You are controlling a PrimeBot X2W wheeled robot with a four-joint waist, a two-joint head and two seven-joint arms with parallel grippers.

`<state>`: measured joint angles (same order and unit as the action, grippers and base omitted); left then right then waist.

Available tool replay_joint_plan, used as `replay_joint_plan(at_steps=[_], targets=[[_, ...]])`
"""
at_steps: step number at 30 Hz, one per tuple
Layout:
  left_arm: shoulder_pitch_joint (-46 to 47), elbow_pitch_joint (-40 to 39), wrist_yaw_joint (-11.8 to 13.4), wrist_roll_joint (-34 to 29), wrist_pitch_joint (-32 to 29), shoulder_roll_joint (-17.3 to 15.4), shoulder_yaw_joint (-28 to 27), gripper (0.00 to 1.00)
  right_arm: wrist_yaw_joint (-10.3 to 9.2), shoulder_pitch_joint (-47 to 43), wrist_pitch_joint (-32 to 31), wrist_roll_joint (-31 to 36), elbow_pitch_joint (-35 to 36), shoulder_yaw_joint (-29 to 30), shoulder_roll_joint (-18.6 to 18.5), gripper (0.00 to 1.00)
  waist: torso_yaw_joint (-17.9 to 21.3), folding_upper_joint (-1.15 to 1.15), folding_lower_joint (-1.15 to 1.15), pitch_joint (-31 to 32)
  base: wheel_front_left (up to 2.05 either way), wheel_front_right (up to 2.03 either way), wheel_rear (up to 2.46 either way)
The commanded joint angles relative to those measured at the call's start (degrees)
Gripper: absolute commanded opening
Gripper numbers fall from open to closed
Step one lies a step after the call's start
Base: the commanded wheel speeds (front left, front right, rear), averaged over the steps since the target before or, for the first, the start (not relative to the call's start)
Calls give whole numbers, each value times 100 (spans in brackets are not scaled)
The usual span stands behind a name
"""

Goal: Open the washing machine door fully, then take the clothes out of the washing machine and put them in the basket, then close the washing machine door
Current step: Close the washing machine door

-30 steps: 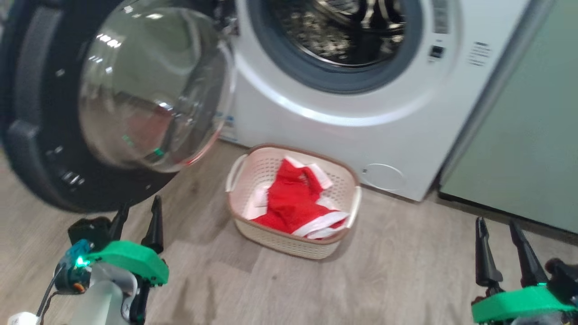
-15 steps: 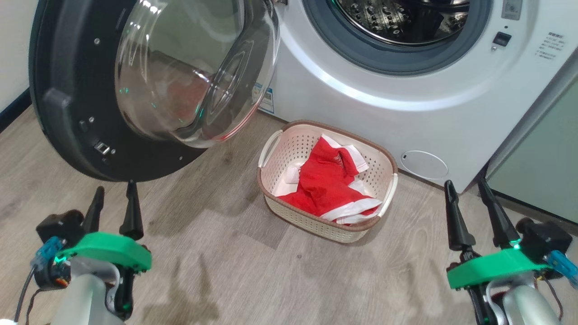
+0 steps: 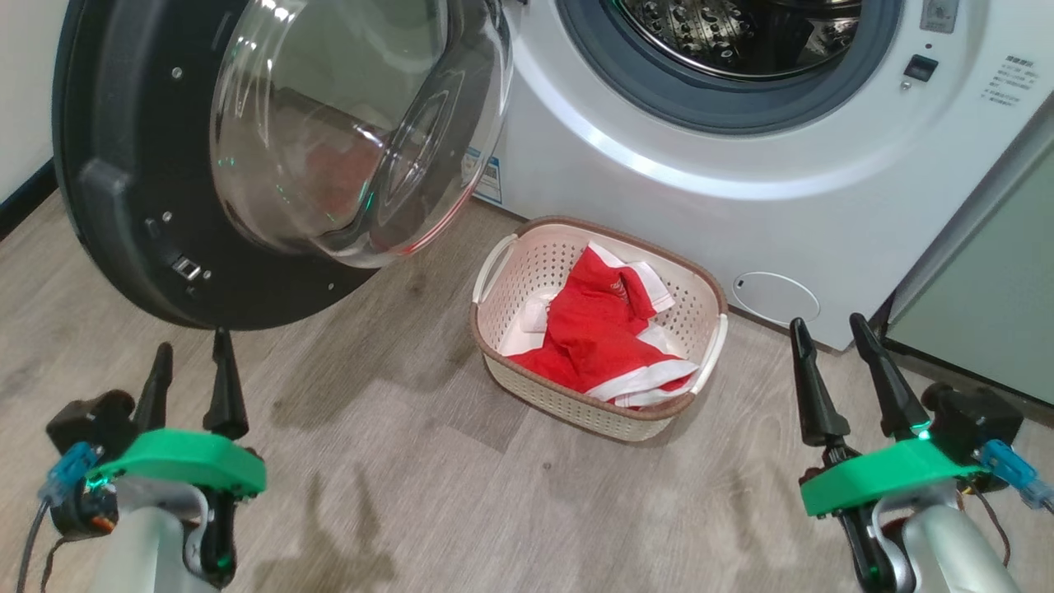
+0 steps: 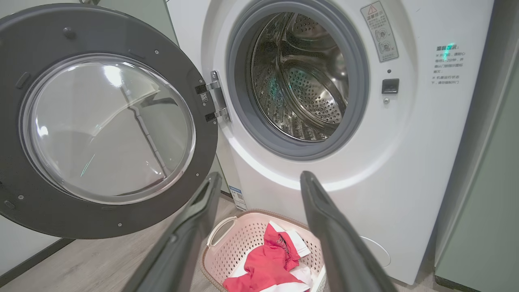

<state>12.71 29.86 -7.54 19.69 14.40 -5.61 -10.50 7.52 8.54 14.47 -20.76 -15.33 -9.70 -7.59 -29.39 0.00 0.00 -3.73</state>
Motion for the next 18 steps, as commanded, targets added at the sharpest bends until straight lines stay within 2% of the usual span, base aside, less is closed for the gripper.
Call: replay_joint_plan(at_steps=[1, 2, 4, 8, 11, 15, 18], targets=[[79, -211, 6, 14, 60, -87, -250, 91, -3, 215, 53, -56, 147, -122, -100, 100, 6, 0, 0, 11, 0, 0, 0], [76, -227, 6, 59, 60, -83, -311, 56, -3, 210, 53, -62, 144, -119, -103, 100, 10, 0, 0, 17, 0, 0, 0], [74, -237, 6, 243, 60, -69, -499, 0, -3, 191, 53, -71, 145, -107, -102, 100, 19, 0, 0, 34, 0, 0, 0], [140, -204, 6, 898, 60, -155, -979, 0, -3, 109, 53, -63, 175, -42, -74, 100, 47, 0, 0, 85, 0, 0, 0], [312, -101, 6, 1672, 10, -357, -1227, 0, -3, 29, 53, -50, 206, 29, -52, 100, 72, 0, 0, 123, 0, 0, 0], [741, 162, 6, 2836, -488, -786, -1605, 0, -3, -69, 53, -39, 230, 115, -29, 100, 109, 0, 0, 167, 0, 0, 0], [1219, 609, 10, 3631, -1097, -1112, -1988, 0, -3, -143, 53, -33, 250, 185, -9, 100, 139, 0, 0, 198, 0, 0, 0]])
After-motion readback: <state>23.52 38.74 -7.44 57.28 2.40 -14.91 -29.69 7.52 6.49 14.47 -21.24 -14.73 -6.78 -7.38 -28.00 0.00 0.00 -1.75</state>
